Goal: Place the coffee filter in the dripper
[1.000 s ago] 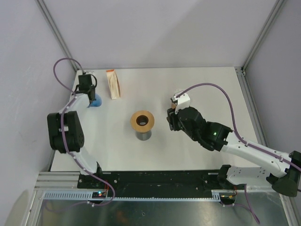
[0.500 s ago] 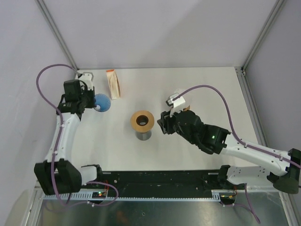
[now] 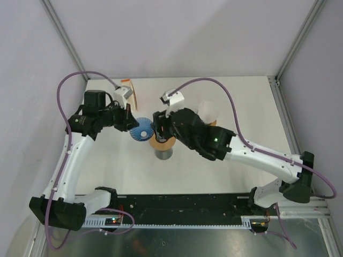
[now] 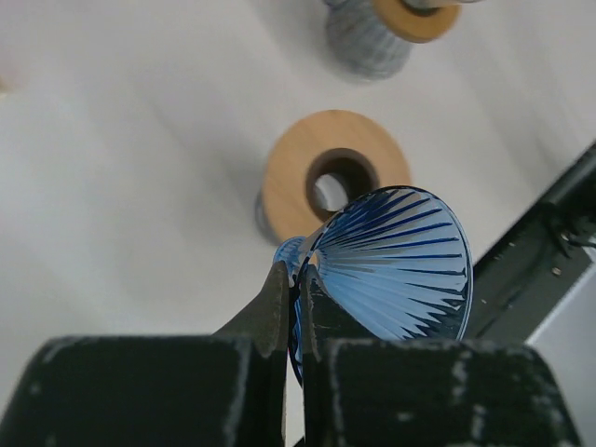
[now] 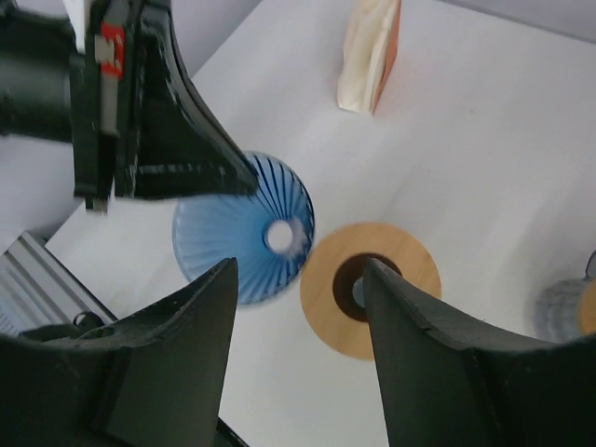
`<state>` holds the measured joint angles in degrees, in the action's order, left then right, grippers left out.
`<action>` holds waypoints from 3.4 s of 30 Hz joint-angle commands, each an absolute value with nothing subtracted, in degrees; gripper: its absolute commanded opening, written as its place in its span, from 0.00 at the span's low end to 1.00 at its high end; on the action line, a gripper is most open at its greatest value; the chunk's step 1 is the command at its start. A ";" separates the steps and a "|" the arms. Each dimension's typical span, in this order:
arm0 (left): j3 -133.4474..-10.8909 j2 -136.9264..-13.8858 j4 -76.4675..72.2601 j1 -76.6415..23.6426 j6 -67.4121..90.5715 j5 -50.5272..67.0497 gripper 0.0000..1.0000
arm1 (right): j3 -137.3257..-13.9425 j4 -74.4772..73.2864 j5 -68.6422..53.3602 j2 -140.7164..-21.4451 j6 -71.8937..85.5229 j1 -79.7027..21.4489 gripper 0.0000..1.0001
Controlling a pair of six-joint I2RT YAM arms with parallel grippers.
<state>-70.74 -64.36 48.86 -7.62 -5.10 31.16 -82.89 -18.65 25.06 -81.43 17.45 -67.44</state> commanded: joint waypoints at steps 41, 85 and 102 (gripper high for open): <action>-77.42 -78.19 49.16 -18.02 -2.44 38.54 0.00 | -90.32 -32.23 8.34 -96.61 19.14 -51.52 0.00; -69.14 -82.82 46.66 -18.34 -9.20 39.06 0.00 | -75.81 -24.44 9.00 -101.16 13.70 -50.50 0.00; -63.72 -85.85 46.55 -18.46 -10.45 36.10 0.00 | -71.64 -24.34 6.83 -104.03 15.50 -48.98 0.00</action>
